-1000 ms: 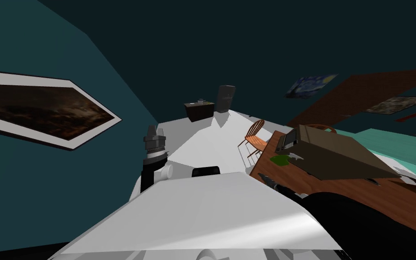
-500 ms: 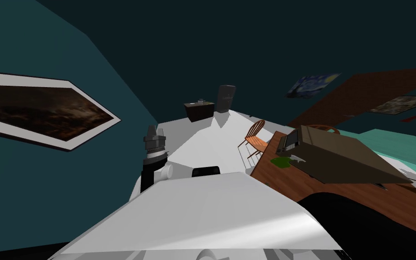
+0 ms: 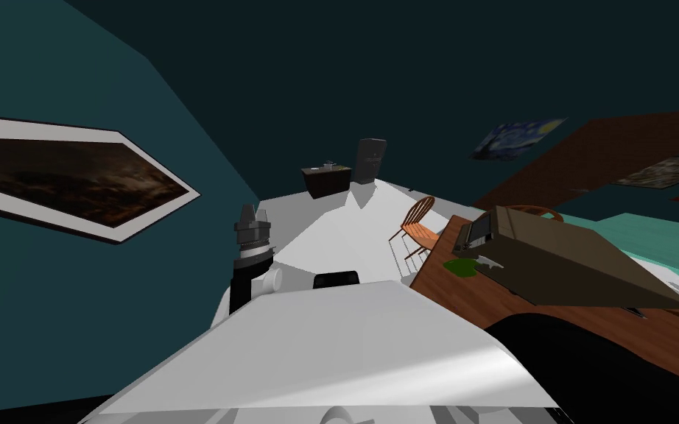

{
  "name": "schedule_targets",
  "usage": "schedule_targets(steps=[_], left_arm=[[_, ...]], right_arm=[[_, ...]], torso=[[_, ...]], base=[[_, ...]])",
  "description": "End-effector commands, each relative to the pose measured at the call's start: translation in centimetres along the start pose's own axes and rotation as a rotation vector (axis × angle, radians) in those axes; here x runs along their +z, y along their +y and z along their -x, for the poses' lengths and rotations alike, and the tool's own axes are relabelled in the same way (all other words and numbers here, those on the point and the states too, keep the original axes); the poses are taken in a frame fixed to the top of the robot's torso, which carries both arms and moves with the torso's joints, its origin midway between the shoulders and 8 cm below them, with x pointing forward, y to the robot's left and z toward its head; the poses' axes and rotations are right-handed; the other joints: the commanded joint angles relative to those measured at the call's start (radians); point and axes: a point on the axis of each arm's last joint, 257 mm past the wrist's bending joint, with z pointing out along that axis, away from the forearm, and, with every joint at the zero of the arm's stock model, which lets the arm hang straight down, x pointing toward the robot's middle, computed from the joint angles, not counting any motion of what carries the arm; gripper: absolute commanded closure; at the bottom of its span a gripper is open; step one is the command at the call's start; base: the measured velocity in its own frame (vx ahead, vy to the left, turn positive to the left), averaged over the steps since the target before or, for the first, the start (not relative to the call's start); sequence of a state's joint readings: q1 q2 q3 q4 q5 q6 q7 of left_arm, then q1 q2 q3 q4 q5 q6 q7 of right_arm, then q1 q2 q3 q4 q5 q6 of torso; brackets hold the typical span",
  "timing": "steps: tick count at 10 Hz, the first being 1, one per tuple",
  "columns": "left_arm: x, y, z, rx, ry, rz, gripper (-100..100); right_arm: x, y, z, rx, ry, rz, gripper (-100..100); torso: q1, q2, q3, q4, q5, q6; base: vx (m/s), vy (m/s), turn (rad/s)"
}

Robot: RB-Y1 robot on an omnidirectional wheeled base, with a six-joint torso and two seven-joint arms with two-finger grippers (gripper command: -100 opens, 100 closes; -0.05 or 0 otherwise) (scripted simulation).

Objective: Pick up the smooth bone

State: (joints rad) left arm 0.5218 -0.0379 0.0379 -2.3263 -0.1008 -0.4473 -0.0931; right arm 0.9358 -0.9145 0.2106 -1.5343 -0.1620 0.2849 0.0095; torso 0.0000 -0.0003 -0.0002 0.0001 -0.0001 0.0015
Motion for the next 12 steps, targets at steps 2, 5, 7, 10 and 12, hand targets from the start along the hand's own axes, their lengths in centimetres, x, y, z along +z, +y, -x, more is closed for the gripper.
schedule_targets(steps=[2, 5, 7, 10, 12], left_arm=[[0.0, 0.0, 0.0, 0.000, 0.000, 0.000, 0], [0.0, 0.0, 0.0, 0.000, 0.000, 0.000, 0], [0.0, 0.0, 0.0, 0.000, 0.000, 0.000, 0], [0.0, 0.0, 0.0, 0.000, 0.000, 0.000, 0], [0.0, 0.0, 0.0, 0.000, 0.000, 0.000, 0]], right_arm=[[0.5, -0.1, -0.3, 0.004, 0.000, -0.001, -100], [0.5, -0.1, -0.4, 0.002, 0.001, 0.000, 100], [0.5, -0.1, -0.4, 0.001, 0.000, -0.001, 100], [-0.5, 0.1, 0.5, -0.006, 0.000, 0.002, 100], [-0.7, 0.2, 0.6, -0.009, 0.000, 0.003, 100]], torso=[[0.000, 0.000, 0.000, 0.000, 0.000, 0.000], [0.002, 0.000, 0.000, 0.000, 0.000, 0.001], [0.001, 0.001, 0.000, 0.000, 0.000, 0.001], [0.003, 0.001, 0.001, 0.000, 0.001, 0.001], [0.004, 0.001, 0.001, 0.000, 0.001, 0.001]], base=[[0.000, -0.023, 0.026], [0.000, 0.000, 0.000], [0.000, 0.000, 0.000], [-0.002, 0.018, -0.046], [-0.003, 0.026, -0.029]])
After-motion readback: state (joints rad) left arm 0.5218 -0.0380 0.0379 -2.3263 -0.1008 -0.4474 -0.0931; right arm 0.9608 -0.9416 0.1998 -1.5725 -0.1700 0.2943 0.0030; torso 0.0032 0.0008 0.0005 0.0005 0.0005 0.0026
